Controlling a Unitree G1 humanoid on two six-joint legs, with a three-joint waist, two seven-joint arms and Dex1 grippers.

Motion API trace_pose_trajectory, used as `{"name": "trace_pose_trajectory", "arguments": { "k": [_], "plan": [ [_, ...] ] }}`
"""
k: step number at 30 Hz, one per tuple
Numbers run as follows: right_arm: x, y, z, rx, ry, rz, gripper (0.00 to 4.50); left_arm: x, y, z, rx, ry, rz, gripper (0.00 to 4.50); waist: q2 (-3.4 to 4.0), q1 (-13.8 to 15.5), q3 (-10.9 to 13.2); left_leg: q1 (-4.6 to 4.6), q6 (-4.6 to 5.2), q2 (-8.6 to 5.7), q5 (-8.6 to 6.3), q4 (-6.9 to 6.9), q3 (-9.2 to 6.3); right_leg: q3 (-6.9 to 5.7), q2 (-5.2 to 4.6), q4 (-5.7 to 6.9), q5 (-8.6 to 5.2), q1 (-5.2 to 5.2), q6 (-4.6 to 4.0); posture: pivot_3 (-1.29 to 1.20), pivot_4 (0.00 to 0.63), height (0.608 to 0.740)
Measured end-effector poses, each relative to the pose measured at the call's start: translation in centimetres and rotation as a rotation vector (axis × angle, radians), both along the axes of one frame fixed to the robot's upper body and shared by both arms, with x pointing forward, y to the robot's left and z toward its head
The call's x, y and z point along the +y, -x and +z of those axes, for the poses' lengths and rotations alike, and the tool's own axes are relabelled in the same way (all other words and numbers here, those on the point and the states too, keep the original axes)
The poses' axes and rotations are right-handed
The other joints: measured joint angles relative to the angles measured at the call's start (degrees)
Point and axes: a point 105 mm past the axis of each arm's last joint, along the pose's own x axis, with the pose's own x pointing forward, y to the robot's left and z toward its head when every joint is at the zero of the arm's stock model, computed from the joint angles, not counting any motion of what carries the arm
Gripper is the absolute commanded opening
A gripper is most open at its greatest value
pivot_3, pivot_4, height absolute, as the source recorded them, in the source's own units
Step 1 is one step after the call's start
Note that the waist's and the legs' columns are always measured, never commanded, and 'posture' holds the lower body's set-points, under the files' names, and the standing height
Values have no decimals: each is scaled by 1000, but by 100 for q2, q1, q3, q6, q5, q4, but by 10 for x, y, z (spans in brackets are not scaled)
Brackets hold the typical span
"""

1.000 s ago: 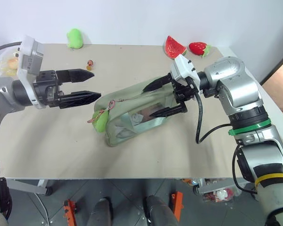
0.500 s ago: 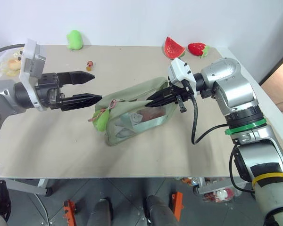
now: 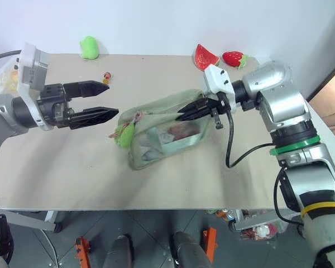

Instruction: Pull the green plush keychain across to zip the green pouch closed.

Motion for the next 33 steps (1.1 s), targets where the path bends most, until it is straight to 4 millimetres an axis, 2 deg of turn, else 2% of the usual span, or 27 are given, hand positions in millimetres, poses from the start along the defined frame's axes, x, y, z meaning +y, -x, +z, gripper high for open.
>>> {"name": "trace_pose_trajectory", "arguments": {
  "k": [3,7,18,26,33],
  "plan": [
    [-7,-18,15,-40,-13,-111,46,2,-1,-1,-9,16,12,4500,-1,-6,-1,1,0,0,0,-2,2,0,-1,0,0,-1,-2,0,150,740],
    [-7,-24,11,-21,-19,-133,46,4,-2,-8,16,30,19,4500,0,-7,0,-4,0,0,-1,-8,1,1,0,0,-3,-7,1,0,150,740],
    [20,-10,8,-1,-31,-26,46,7,-4,-5,10,57,41,4500,1,-9,0,-9,1,1,-1,-9,-3,-1,1,1,-4,-10,3,0,150,740],
    [19,-13,1,26,-52,-72,46,9,-4,-7,18,61,49,4500,1,-8,0,-7,0,2,-1,-5,-2,-1,2,2,-1,-9,-1,0,150,740],
    [17,-24,13,24,-110,-173,46,10,-5,-7,23,63,51,4500,0,-8,0,-7,0,2,0,-6,-2,-1,2,3,-1,-9,0,0,150,740]
  ]
}}
